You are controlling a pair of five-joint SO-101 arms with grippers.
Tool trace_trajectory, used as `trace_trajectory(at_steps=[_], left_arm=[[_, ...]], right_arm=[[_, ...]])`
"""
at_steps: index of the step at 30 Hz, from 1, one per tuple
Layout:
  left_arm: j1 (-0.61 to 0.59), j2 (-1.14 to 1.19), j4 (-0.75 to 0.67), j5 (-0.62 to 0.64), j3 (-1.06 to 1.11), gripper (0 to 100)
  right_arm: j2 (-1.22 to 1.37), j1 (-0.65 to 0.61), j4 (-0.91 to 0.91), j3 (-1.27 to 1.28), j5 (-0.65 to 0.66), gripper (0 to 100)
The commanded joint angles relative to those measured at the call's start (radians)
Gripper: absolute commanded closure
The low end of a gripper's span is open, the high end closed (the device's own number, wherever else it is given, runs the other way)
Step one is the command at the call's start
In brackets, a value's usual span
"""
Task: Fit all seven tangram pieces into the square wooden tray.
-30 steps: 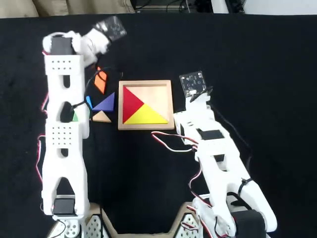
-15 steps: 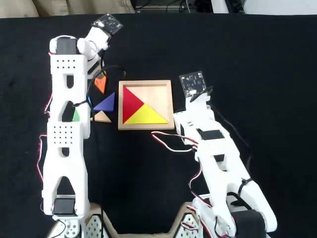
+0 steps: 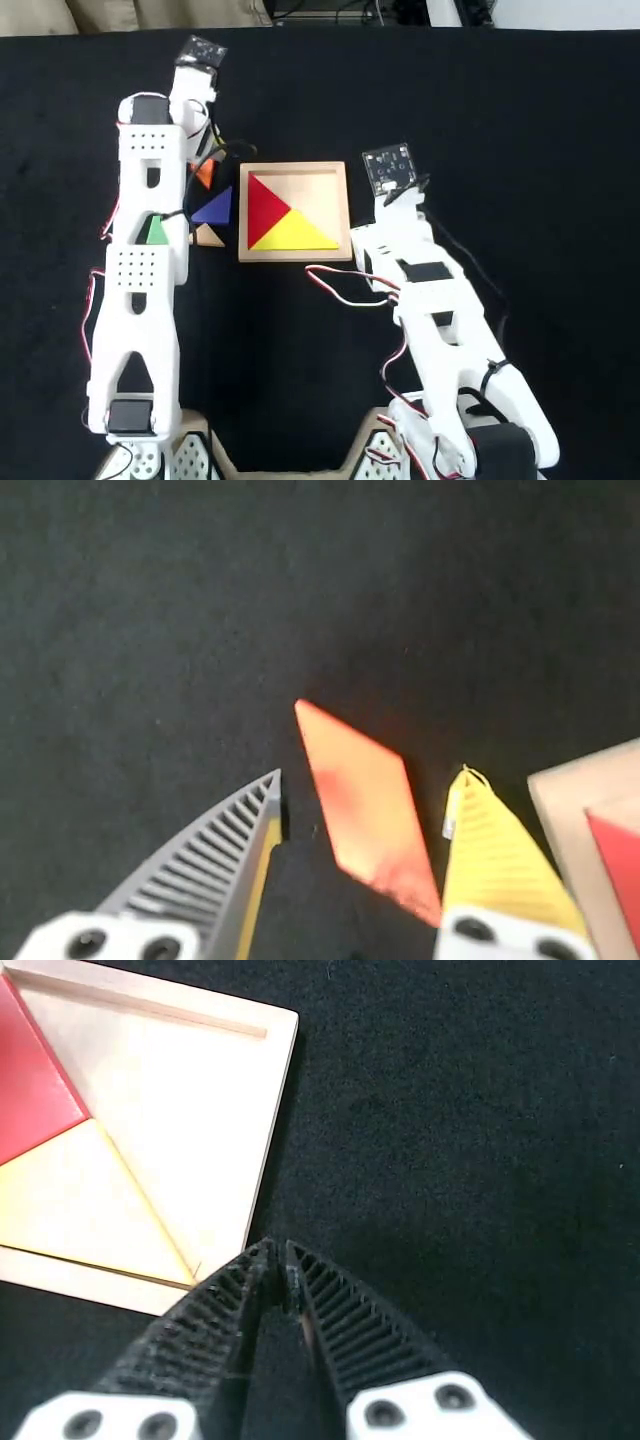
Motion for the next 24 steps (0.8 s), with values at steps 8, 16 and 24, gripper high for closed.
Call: trace_trajectory(at_steps=[8, 16, 24], left_arm=[[0.027, 0.041, -0.051, -0.015, -0.01, 74], [0.021, 0.097, -0.014, -0.014, -0.008, 74], [0.019, 0.124, -0.014, -0.028, -0.012, 82]], right_arm=[[-0.036, 0.015, -0.02, -0.005, 0.009, 98.7], [-0.036, 0.015, -0.02, -0.005, 0.009, 98.7], [-0.036, 0.015, -0.02, -0.005, 0.009, 98.7]])
